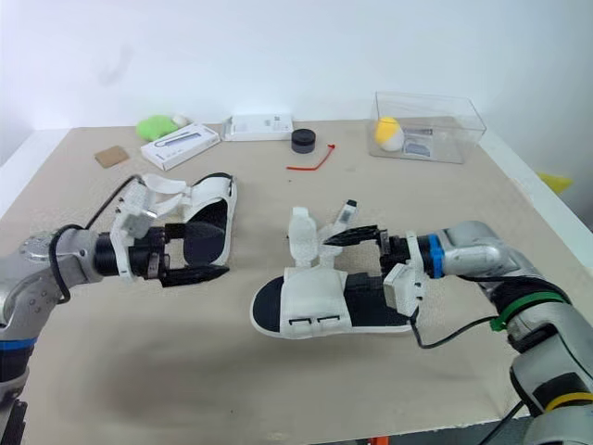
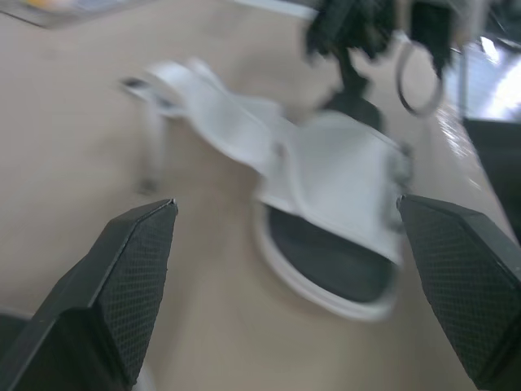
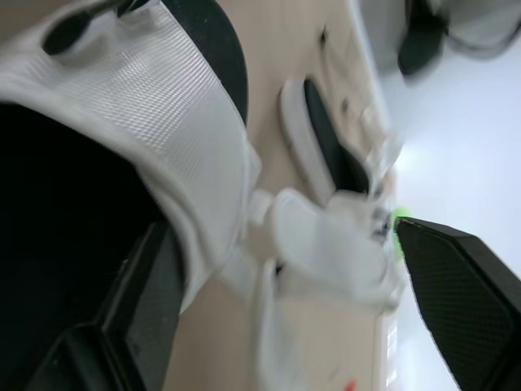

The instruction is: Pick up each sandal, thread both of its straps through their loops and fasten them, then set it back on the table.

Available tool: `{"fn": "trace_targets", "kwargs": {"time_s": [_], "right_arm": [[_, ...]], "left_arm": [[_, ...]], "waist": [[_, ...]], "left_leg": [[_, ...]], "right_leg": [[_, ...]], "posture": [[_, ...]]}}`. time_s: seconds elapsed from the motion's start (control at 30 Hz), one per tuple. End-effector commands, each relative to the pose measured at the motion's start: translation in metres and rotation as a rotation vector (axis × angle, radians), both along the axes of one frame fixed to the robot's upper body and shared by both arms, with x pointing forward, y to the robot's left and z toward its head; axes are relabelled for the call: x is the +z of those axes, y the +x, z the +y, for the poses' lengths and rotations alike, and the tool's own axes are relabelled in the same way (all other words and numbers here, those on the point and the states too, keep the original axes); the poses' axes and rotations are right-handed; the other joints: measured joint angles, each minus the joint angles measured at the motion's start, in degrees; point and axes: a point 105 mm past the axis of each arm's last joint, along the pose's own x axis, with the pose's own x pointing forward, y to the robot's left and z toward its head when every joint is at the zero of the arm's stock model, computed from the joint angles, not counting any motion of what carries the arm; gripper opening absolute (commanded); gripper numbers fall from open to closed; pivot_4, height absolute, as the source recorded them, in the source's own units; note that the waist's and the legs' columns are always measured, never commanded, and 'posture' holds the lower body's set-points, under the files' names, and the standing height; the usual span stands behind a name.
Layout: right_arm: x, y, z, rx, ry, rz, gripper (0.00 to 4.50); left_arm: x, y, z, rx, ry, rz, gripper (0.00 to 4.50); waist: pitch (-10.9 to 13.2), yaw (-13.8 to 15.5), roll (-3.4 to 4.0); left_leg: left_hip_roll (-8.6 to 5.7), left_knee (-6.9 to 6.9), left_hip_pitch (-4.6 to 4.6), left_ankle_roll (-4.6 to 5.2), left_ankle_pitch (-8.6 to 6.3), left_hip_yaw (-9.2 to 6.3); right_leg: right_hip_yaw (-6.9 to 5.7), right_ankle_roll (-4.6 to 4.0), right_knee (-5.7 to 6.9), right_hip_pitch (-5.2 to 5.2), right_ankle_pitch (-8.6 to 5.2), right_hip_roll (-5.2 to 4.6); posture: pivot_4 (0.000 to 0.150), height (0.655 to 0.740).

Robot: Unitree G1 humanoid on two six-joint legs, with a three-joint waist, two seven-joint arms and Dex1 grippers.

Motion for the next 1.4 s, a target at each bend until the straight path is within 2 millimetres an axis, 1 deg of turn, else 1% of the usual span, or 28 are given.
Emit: {"fn": "trace_targets", "kwargs": {"time_s": [0.03,0.1,0.13,0.17,0.23,0.27,0.3,0.33,0.4,0.43,0.47,0.57,0.6,0.63,0.67,0.73,0.83,0.9,0.93,1.03,1.17,1.23,1.4], "right_arm": [[0.025,0.005,-0.020,-0.103,0.015,0.075,4.44],[0.027,0.010,-0.035,-0.205,0.019,0.202,4.50],[0.032,0.014,-0.040,-0.256,0.042,0.260,4.50],[0.040,0.018,-0.044,-0.310,0.079,0.324,4.50],[0.056,0.029,-0.048,-0.407,0.182,0.450,4.50],[0.060,0.034,-0.049,-0.446,0.222,0.507,4.50],[0.061,0.040,-0.050,-0.508,0.268,0.581,4.50],[0.063,0.047,-0.049,-0.567,0.346,0.682,4.50],[0.065,0.058,-0.045,-0.666,0.516,0.929,4.50],[0.064,0.063,-0.043,-0.721,0.589,1.062,4.50],[0.063,0.064,-0.042,-0.760,0.626,1.148,4.50],[0.060,0.061,-0.035,-0.789,0.706,1.408,4.50],[0.057,0.064,-0.035,-0.815,0.771,1.529,4.50],[0.054,0.066,-0.034,-0.834,0.809,1.611,4.50],[0.053,0.069,-0.034,-0.846,0.863,1.701,4.50],[0.041,0.073,-0.037,-0.898,0.935,1.845,4.50],[0.028,0.078,-0.038,-0.935,1.014,1.977,4.50],[0.018,0.080,-0.035,-0.978,1.020,2.026,4.50],[0.009,0.083,-0.032,-1.016,1.022,2.024,4.50],[-0.002,0.092,-0.023,-1.037,1.058,2.023,4.50],[-0.007,0.100,-0.012,-1.023,1.094,2.034,4.50],[-0.011,0.108,-0.008,-1.032,1.139,2.022,4.50],[-0.020,0.124,-0.007,-1.066,1.248,1.981,4.50]], "left_arm": [[0.000,-0.009,-0.011,-0.067,0.020,-0.051,4.50],[-0.001,-0.009,-0.015,-0.076,0.015,-0.059,3.95],[-0.003,-0.009,-0.017,-0.084,0.023,-0.067,3.83],[-0.005,-0.008,-0.021,-0.090,0.023,-0.075,3.28],[-0.010,-0.006,-0.029,-0.110,0.038,-0.085,2.81],[-0.013,-0.006,-0.032,-0.121,0.048,-0.084,2.39],[-0.019,-0.006,-0.037,-0.132,0.059,-0.082,1.86],[-0.026,-0.005,-0.044,-0.136,0.066,-0.067,1.41],[-0.045,-0.006,-0.056,-0.142,0.098,-0.025,0.41],[-0.056,-0.006,-0.058,-0.141,0.129,-0.018,0.02],[-0.063,-0.006,-0.060,-0.141,0.151,-0.018,0.02],[-0.083,-0.002,-0.057,-0.109,0.204,-0.005,0.02],[-0.090,0.001,-0.056,-0.093,0.223,-0.001,0.02],[-0.094,0.002,-0.055,-0.085,0.235,0.000,0.02],[-0.096,0.002,-0.055,-0.084,0.236,0.006,0.02],[-0.097,0.003,-0.058,-0.081,0.225,0.010,0.02],[-0.096,0.003,-0.060,-0.082,0.218,0.001,0.02],[-0.095,0.003,-0.060,-0.084,0.216,0.000,0.02],[-0.094,0.003,-0.060,-0.085,0.218,0.000,0.02],[-0.094,0.003,-0.058,-0.092,0.230,-0.001,0.02],[-0.095,0.003,-0.055,-0.092,0.238,0.001,0.02],[-0.096,0.002,-0.053,-0.092,0.244,0.005,0.02],[-0.096,0.002,-0.052,-0.090,0.250,0.002,0.02]], "waist": [[0.00,0.08,0.00],[0.00,0.12,0.00],[0.00,0.08,0.00],[0.00,-0.01,0.00],[0.01,0.04,0.01],[0.01,0.10,0.02],[0.01,0.12,0.02],[0.01,0.12,0.01],[0.00,0.08,0.00],[0.00,0.08,-0.01],[0.00,0.09,-0.01],[-0.01,0.38,0.00],[-0.01,0.47,0.01],[-0.01,0.54,0.02],[-0.01,0.70,0.02],[-0.02,1.13,0.03],[-0.04,1.34,-0.01],[-0.04,1.30,-0.01],[-0.05,1.28,0.00],[-0.05,1.23,0.01],[-0.05,1.15,0.01],[-0.05,1.14,0.01],[-0.06,0.82,0.02]], "left_leg": [[0.00,0.00,0.00,0.00,0.00,0.00],[0.01,0.01,0.00,0.01,0.00,-0.01],[0.02,0.02,0.02,0.01,0.01,-0.01],[0.02,0.02,0.08,0.03,0.02,0.03],[0.03,0.01,0.11,0.06,0.04,0.06],[0.02,0.01,0.11,0.08,0.06,0.06],[0.01,0.02,0.11,0.10,0.08,0.06],[0.01,0.02,0.10,0.10,0.08,0.06],[0.00,0.03,0.12,0.10,0.08,0.09],[0.01,0.03,0.12,0.10,0.08,0.08],[0.01,0.02,0.09,0.10,0.08,0.07],[0.03,0.00,-0.05,0.10,0.08,-0.01],[0.04,-0.01,-0.12,0.10,0.08,-0.03],[0.04,-0.02,-0.16,0.11,0.07,-0.03],[0.03,-0.01,-0.16,0.12,0.07,-0.03],[0.00,0.02,-0.17,0.12,0.07,-0.01],[-0.02,0.09,-0.21,0.16,0.09,0.00],[-0.06,0.08,-0.23,0.18,0.10,0.01],[-0.08,0.08,-0.23,0.18,0.10,0.03],[-0.11,0.08,-0.23,0.18,0.10,0.03],[-0.08,0.09,-0.23,0.21,0.12,0.01],[-0.07,0.09,-0.23,0.21,0.12,0.01],[-0.03,0.07,-0.21,0.21,0.12,0.01]], "right_leg": [[0.00,0.01,0.00,0.00,0.00,0.00],[-0.01,-0.04,0.00,0.00,0.00,0.01],[-0.01,-0.05,0.00,0.01,0.01,0.02],[-0.01,-0.10,0.00,0.03,0.02,0.02],[0.00,-0.12,0.01,0.03,0.03,0.03],[0.00,-0.10,0.01,0.03,0.04,0.03],[0.01,-0.09,0.01,0.04,0.08,0.02],[0.02,-0.09,0.01,0.04,0.08,0.02],[0.04,-0.10,0.00,0.06,0.10,0.02],[0.05,-0.11,0.00,0.06,0.11,0.03],[0.05,-0.11,0.00,0.03,0.11,0.04],[0.01,-0.10,0.01,-0.09,0.13,0.09],[-0.03,-0.03,0.01,-0.15,0.17,0.10],[-0.03,0.03,0.00,-0.18,0.19,0.12],[-0.03,0.04,0.00,-0.17,0.20,0.12],[-0.02,0.10,-0.02,-0.16,0.24,0.09],[-0.03,0.00,-0.08,-0.11,0.20,0.09],[-0.01,0.07,-0.11,-0.11,0.24,0.08],[0.00,0.18,-0.12,-0.11,0.30,0.09],[0.01,0.34,-0.13,-0.12,0.35,0.15],[0.01,0.41,-0.13,-0.12,0.36,0.21],[0.01,0.41,-0.13,-0.12,0.36,0.22],[0.02,0.40,-0.13,-0.13,0.36,0.28]], "posture": [[0.150,0.7400],[0.150,0.7400],[0.150,0.7400],[0.150,0.7400],[0.150,0.7400],[0.150,0.7400],[0.150,0.7400],[0.150,0.7400],[0.150,0.7400],[0.150,0.7400],[0.150,0.7400],[0.150,0.7400],[0.150,0.7400],[0.150,0.7400],[0.150,0.7400],[0.150,0.7400],[0.150,0.7400],[0.150,0.7400],[0.150,0.7400],[0.150,0.7400],[0.150,0.7400],[0.150,0.7400],[0.150,0.7400]]}}
